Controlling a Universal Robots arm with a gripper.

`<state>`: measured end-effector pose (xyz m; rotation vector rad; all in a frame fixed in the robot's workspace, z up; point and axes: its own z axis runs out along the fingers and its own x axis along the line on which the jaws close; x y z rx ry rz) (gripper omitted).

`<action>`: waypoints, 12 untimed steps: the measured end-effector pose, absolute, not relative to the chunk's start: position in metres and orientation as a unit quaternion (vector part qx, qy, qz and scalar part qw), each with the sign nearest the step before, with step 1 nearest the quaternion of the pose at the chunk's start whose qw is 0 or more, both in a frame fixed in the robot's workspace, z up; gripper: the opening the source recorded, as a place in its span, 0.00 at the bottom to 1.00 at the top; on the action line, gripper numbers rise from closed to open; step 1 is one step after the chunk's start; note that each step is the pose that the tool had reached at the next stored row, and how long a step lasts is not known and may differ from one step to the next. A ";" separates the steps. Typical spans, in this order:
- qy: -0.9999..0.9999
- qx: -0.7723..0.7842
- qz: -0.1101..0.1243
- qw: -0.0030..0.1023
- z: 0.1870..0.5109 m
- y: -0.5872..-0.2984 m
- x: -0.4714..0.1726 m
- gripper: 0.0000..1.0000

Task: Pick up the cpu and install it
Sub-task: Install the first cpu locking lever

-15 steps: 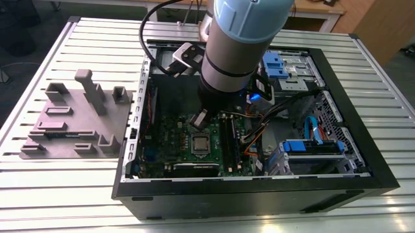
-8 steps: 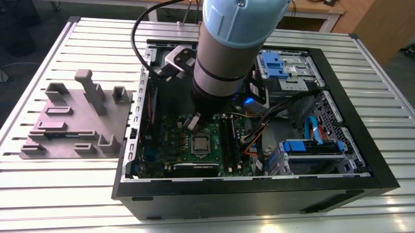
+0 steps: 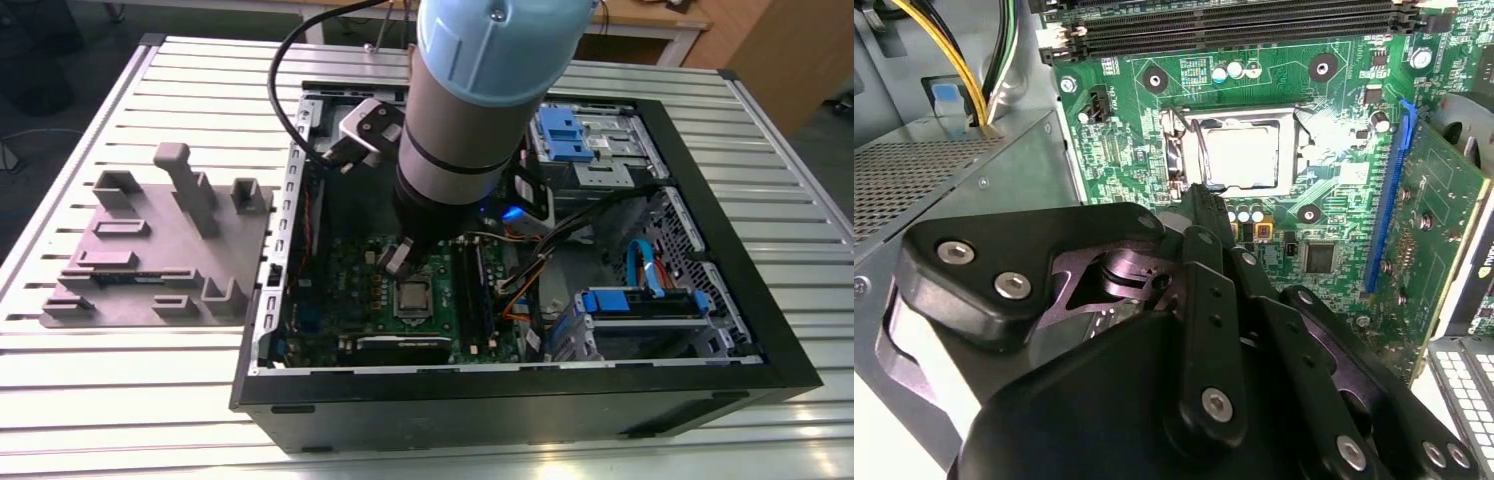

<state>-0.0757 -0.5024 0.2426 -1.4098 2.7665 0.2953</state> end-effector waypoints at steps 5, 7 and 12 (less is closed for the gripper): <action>0.887 -0.452 0.095 0.011 0.242 -0.504 -0.076 0.10; 0.887 -0.452 0.095 0.011 0.242 -0.504 -0.076 0.10; 0.887 -0.452 0.095 0.011 0.242 -0.504 -0.076 0.10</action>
